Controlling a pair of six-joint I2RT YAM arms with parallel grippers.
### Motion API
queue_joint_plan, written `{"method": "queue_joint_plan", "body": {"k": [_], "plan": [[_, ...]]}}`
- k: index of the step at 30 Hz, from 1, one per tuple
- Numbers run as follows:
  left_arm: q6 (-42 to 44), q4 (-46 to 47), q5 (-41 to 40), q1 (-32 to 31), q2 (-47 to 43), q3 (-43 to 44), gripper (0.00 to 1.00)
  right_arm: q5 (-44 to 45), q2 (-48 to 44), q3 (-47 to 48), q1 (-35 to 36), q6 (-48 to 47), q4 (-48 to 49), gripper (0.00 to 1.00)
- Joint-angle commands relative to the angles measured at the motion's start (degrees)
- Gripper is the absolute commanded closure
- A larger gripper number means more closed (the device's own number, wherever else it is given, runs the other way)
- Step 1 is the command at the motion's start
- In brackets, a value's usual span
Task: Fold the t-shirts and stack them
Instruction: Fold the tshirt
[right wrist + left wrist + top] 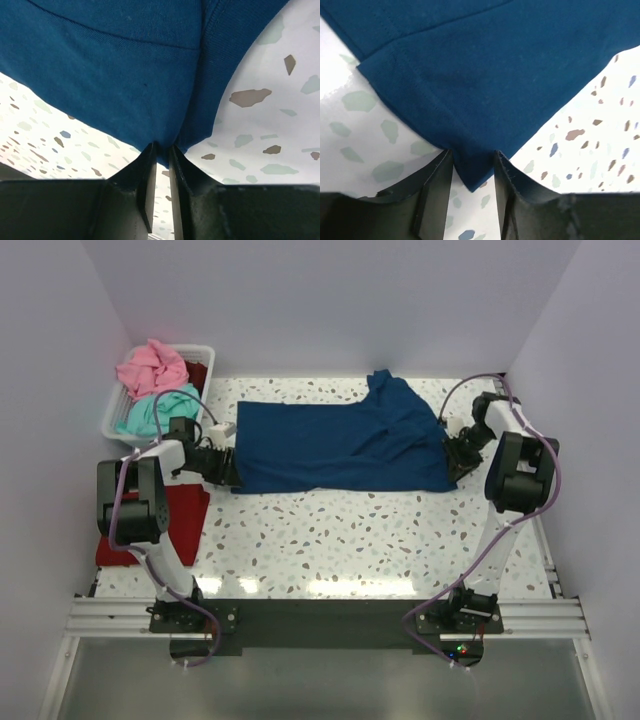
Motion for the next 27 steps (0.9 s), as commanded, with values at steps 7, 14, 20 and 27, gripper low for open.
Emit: {"method": "queue_joint_plan", "body": {"k": [7,14,20,27], "plan": [[-0.7,-3.8,0.8,-0.4,2.9,0.8,0.86,-1.2,0.9,2.5,-1.0,0.5,-2.9,1.00],[1.2,-7.2,-0.6,0.0,0.4,2.3,1.00,0.1,-0.2,5.5,-3.3,-0.5,-5.3,1.00],[6.2,-13.9,-5.4,0.0,-2.0,4.2,1.00,4.6,-3.5,4.2,-4.0,-3.1,-8.8,1.00],[11.3,-18.4,-8.6,-0.7,-4.9,-2.0,1.00,10.8,-10.4,-10.5,-4.0,-6.7,-4.7,1.00]]}}
